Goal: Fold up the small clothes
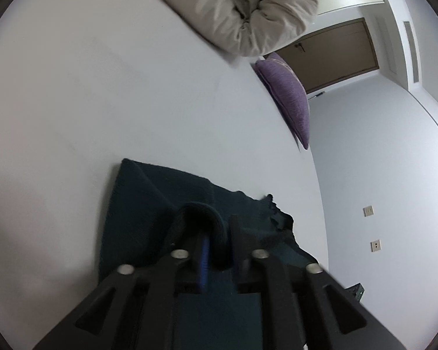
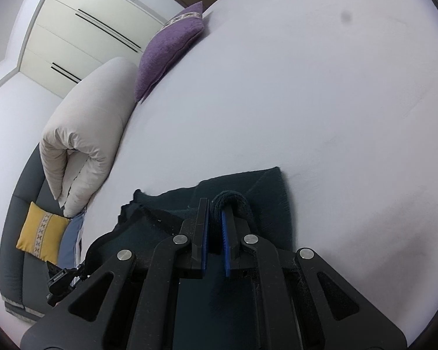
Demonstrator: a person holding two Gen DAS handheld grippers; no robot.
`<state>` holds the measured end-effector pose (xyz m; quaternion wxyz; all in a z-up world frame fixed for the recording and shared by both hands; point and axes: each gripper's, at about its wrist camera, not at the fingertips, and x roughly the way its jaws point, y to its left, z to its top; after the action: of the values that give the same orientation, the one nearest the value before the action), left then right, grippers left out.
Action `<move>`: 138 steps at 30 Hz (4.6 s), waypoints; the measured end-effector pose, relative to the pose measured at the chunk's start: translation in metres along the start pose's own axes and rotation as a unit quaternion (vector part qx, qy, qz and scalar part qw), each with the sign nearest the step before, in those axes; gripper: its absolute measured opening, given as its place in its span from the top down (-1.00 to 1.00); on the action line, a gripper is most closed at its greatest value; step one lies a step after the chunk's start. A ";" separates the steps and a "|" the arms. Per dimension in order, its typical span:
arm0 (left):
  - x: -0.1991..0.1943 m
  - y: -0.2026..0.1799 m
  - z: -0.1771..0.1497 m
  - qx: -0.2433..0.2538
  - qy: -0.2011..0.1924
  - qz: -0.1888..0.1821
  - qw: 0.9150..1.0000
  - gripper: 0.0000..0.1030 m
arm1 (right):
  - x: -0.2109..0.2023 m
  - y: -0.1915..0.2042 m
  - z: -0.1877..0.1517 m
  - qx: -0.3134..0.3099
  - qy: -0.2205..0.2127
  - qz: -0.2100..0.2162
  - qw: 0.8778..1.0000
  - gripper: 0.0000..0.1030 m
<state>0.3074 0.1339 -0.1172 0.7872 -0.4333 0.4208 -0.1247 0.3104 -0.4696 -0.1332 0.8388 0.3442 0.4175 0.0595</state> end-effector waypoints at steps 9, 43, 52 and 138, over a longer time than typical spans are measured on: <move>-0.029 -0.007 0.000 0.011 -0.041 -0.005 0.999 -0.42 | -0.018 0.012 0.004 -0.017 -0.051 -0.030 0.998 -0.27; -0.059 -0.046 -0.110 0.264 -0.052 0.169 0.948 -0.03 | -0.040 0.096 -0.105 -0.183 0.011 0.004 0.983 -0.15; -0.031 -0.077 -0.183 0.363 -0.007 0.148 0.920 -0.03 | -0.005 0.118 -0.191 -0.140 0.142 0.158 0.967 -0.15; 0.056 -0.091 -0.178 0.259 0.049 0.070 0.962 -0.13 | -0.007 0.031 -0.157 0.114 -0.059 -0.017 0.992 0.76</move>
<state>0.2203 -0.0539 -0.1251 0.8575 -0.1774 0.4416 -0.1955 0.1950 -0.3661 -0.1743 0.8181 0.4335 0.3770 -0.0237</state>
